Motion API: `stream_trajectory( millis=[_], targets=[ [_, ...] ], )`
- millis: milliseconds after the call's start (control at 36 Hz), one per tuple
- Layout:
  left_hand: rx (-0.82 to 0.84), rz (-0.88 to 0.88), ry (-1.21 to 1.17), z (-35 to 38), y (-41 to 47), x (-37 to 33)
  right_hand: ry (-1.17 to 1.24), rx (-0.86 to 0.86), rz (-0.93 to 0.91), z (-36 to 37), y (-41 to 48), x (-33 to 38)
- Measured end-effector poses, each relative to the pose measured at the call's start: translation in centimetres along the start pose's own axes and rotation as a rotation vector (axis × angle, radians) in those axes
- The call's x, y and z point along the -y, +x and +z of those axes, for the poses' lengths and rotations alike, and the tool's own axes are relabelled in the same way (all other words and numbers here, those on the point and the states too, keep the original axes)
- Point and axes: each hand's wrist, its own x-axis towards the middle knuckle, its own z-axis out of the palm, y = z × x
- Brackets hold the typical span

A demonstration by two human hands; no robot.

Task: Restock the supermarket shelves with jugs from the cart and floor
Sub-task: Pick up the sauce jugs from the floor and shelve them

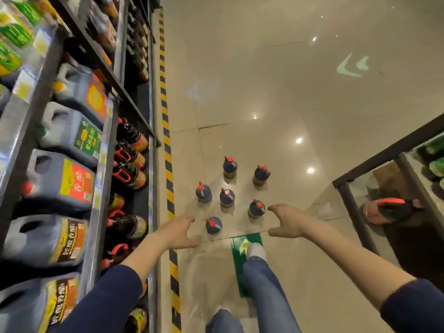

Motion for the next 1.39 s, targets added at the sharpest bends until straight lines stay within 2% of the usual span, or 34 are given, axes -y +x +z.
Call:
stream_trajectory(
  millis=[389,889,1000,1194,1389],
  targets=[
    [0.019,-0.034,-0.073,6.5,16.0,2.2,0.037,0.025,-0.002,5.8,13.8,-4.5],
    [-0.177,0.067,-0.038,23.1,37.2,8.3,0.148,-0.163,-0.006,22.2,27.7,-9.9],
    [-0.244,0.097,-0.076,24.7,39.5,9.8,0.148,-0.195,0.006,24.2,29.0,-10.4],
    [-0.426,0.169,-0.323,26.8,42.1,10.6,0.182,-0.255,0.025,26.3,29.8,-11.8],
    [-0.604,0.146,-0.304,28.2,42.4,10.5,0.221,-0.297,0.101,27.7,31.3,-13.4]
  ],
)
